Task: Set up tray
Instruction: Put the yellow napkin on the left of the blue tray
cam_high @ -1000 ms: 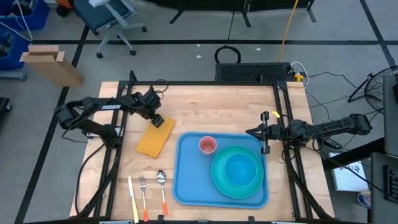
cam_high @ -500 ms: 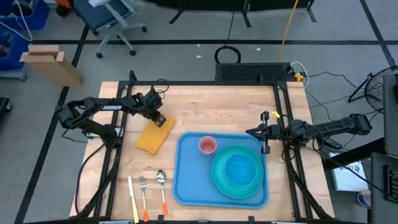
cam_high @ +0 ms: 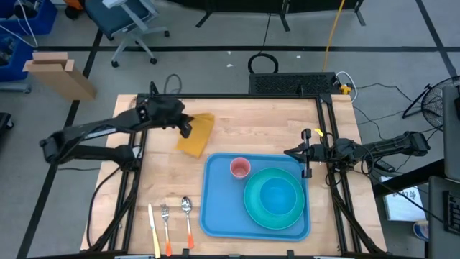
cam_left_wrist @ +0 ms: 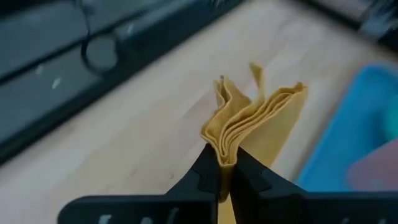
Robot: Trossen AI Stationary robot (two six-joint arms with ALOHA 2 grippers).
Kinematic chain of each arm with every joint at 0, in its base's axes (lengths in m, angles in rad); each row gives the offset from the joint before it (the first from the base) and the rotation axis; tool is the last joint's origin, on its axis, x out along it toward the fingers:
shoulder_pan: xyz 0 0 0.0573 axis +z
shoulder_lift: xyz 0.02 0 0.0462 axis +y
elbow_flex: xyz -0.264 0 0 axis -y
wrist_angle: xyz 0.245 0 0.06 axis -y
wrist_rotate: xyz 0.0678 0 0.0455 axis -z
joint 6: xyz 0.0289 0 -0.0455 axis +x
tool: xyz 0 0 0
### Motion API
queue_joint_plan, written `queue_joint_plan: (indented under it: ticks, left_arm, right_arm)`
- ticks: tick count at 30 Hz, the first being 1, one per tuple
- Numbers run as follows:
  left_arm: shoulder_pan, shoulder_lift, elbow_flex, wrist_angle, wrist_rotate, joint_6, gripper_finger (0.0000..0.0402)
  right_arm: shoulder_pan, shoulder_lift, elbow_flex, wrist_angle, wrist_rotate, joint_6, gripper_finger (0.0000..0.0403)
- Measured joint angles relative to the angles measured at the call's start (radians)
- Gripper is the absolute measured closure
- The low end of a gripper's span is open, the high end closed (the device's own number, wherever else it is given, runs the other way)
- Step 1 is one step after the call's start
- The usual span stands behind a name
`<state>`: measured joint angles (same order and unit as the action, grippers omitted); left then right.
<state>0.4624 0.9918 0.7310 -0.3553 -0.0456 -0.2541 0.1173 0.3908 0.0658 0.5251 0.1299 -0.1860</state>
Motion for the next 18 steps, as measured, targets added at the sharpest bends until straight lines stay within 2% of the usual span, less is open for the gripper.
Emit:
queue_joint_plan:
  ticks: [4, 8, 14, 18]
  left_arm:
    - [-0.087, -0.1, 0.045, -0.017, -0.024, -0.056, 0.0389]
    - [-0.202, -0.137, 0.092, -0.018, -0.043, -0.118, 0.0389]
    - [-0.425, -0.101, 0.153, -0.003, -0.138, -0.197, 0.0389]
    - [-0.596, -0.036, 0.175, 0.003, -0.268, -0.255, 0.0389]
  right_arm:
    - [0.0, 0.0, 0.0, 0.0, 0.0, 0.001, 0.0403]
    - [0.0, 0.0, 0.0, 0.003, 0.0, 0.0, 0.0403]
    - [0.0, 0.0, 0.0, 0.027, 0.0, 0.0, 0.0403]
    - [0.0, 0.0, 0.0, 0.026, 0.0, -0.001, 0.0403]
